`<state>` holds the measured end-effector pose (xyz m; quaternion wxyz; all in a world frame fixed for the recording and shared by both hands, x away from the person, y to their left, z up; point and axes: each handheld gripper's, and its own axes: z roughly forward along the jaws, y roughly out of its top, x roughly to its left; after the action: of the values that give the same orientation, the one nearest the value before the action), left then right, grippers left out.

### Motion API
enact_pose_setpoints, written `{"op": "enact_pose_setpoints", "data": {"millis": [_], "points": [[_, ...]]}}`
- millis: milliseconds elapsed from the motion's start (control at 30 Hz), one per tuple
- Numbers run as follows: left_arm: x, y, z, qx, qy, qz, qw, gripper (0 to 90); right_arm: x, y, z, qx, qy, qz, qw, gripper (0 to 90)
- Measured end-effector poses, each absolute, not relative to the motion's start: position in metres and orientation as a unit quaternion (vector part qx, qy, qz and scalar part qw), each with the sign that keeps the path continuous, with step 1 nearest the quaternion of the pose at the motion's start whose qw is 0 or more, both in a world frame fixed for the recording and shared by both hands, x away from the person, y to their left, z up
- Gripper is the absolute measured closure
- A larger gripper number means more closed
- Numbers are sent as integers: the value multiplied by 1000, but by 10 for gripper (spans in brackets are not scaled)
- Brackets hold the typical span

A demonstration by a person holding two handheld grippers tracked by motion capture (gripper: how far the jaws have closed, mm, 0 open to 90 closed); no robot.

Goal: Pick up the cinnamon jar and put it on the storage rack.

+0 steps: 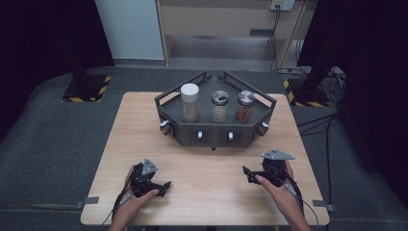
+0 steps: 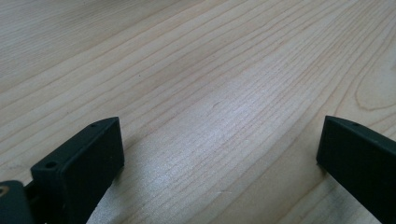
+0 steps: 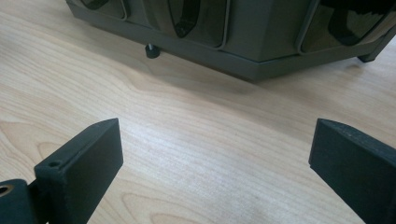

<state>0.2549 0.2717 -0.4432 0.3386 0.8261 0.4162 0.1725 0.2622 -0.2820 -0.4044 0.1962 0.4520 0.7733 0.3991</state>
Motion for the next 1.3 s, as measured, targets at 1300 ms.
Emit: {"op": "enact_pose_setpoints", "data": {"millis": [1300], "points": [[255,271,-443,826,417,172,338,0,249,-264,-446,444,801,366,167,32]]}}
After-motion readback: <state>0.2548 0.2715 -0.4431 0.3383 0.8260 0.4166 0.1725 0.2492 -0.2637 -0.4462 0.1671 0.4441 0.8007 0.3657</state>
